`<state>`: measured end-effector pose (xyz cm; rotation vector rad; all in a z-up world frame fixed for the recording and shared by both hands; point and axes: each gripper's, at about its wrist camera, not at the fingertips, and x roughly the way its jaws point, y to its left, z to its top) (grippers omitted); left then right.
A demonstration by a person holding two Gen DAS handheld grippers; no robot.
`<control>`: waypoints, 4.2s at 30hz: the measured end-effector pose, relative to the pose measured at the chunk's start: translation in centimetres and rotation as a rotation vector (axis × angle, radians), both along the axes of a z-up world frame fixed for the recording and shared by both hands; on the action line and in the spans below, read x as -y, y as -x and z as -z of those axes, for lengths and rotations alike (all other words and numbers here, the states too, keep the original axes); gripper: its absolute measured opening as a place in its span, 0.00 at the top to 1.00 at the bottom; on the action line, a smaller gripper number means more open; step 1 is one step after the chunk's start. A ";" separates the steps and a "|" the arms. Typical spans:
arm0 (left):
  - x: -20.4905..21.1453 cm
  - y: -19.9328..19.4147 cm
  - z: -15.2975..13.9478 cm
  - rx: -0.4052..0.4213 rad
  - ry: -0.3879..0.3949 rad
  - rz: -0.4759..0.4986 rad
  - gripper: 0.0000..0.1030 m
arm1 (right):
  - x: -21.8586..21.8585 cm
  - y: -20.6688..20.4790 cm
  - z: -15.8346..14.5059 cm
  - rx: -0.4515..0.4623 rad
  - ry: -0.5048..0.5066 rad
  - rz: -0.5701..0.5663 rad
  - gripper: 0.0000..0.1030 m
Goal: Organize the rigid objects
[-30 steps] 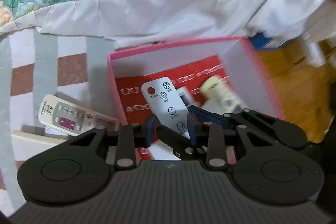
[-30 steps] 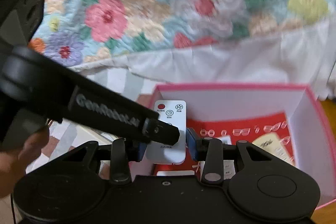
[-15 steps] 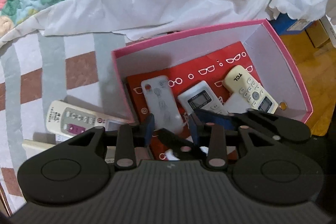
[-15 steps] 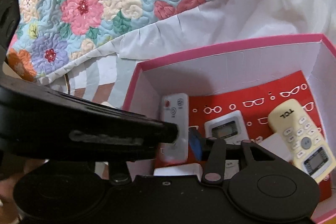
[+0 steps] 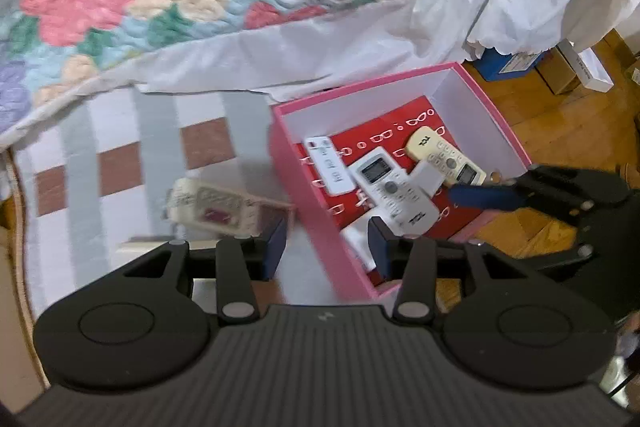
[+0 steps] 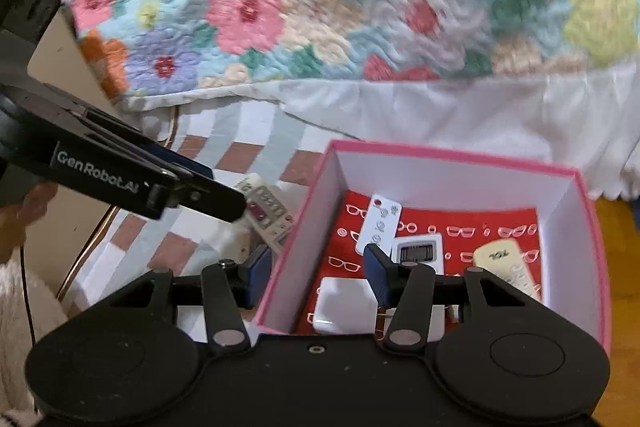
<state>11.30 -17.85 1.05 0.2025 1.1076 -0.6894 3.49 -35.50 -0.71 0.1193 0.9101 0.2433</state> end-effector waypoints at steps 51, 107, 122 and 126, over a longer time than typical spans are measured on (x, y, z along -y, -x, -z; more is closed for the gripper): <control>-16.1 -12.4 17.8 -0.259 0.191 -0.218 0.45 | -16.5 -8.4 16.0 -0.314 -0.192 -0.071 0.53; -11.9 -5.4 19.7 -0.470 0.322 -0.137 0.52 | -16.0 -0.5 13.8 -0.157 0.150 -0.080 0.19; -10.0 -2.1 20.0 -0.382 0.232 -0.089 0.75 | -15.0 -3.2 15.8 -0.165 0.124 0.055 0.32; -9.9 -0.8 17.8 -0.321 0.208 -0.064 0.75 | -15.1 -2.1 14.1 -0.121 0.138 0.016 0.32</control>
